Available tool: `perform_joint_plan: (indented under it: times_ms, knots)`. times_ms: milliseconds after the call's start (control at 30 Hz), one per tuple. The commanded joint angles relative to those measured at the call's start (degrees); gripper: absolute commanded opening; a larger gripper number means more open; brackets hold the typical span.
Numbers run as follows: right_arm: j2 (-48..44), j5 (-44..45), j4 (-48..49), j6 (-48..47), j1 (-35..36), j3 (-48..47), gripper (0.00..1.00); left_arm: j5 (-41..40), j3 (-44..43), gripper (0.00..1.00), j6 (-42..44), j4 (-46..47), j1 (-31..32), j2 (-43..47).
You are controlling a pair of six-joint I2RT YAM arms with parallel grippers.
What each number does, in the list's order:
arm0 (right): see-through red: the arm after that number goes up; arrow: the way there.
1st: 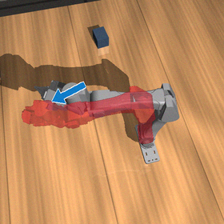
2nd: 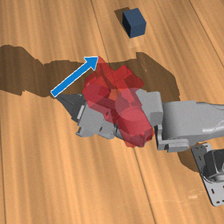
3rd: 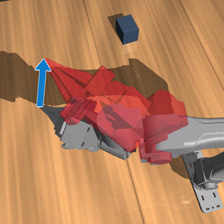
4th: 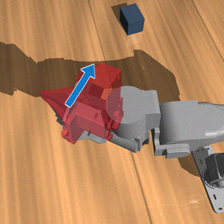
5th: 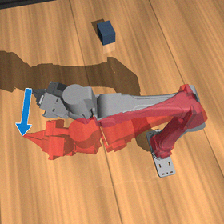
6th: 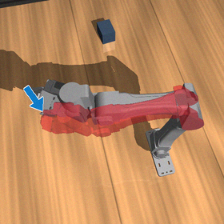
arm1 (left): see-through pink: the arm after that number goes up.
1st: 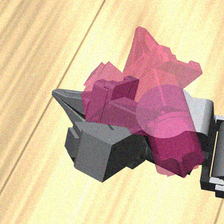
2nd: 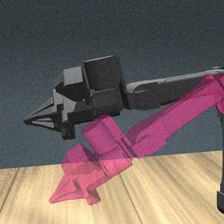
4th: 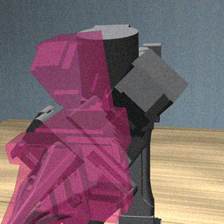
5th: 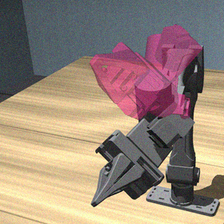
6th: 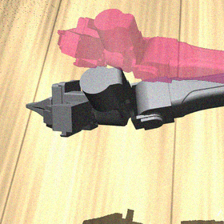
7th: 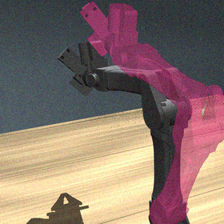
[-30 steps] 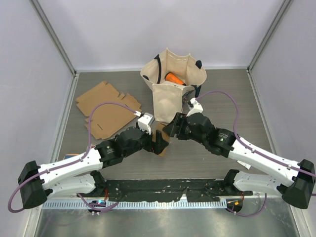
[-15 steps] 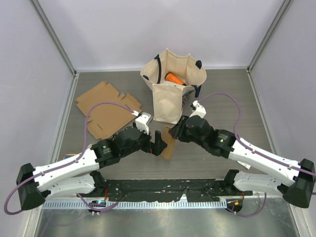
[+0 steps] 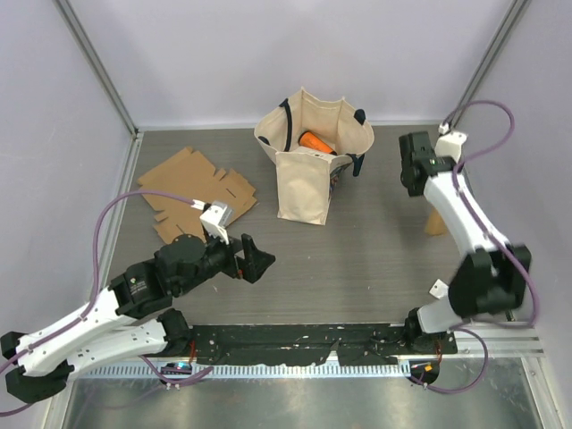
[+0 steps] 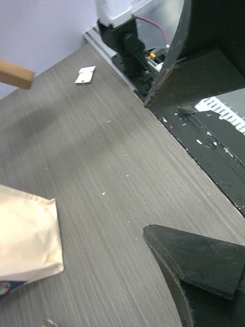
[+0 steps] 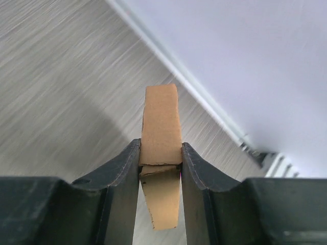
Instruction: Fold the paper box
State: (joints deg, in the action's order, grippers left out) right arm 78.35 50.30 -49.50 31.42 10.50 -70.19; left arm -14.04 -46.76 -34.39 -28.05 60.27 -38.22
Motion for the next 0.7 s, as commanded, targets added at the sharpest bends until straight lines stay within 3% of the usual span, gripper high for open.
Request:
perform_joint_plan:
  times_ms: [0,33,100,133,233,500,667]
  knots:
    - [17.9,15.8,9.3,-16.6,-5.9,-13.4,0.13,5.4,-0.3,1.00,3.1,-0.8,0.1,0.2]
    - [26.9,18.7,9.2,-18.0,-6.5,-21.0,0.13,6.2,-0.4,1.00,5.0,-0.9,0.0,-0.1]
    - [35.4,25.6,5.8,-22.1,-7.4,-29.3,0.13,7.8,-1.0,1.00,6.5,-1.5,0.0,-0.8]
    - [40.0,27.5,3.2,-21.8,-7.6,-38.2,0.13,7.8,-1.1,1.00,7.7,-2.6,0.0,-0.9]
    - [51.6,29.7,1.3,-26.0,-8.0,-49.3,0.13,8.9,-1.1,0.99,8.7,-3.3,0.0,-0.5]
    - [69.6,32.8,1.9,-31.1,-7.7,-65.8,0.13,9.7,-1.3,1.00,10.8,-4.0,0.0,-1.1]
    - [72.1,31.4,9.0,-37.4,-7.3,-65.6,0.15,10.9,-3.8,1.00,10.8,-5.3,0.0,-3.4]
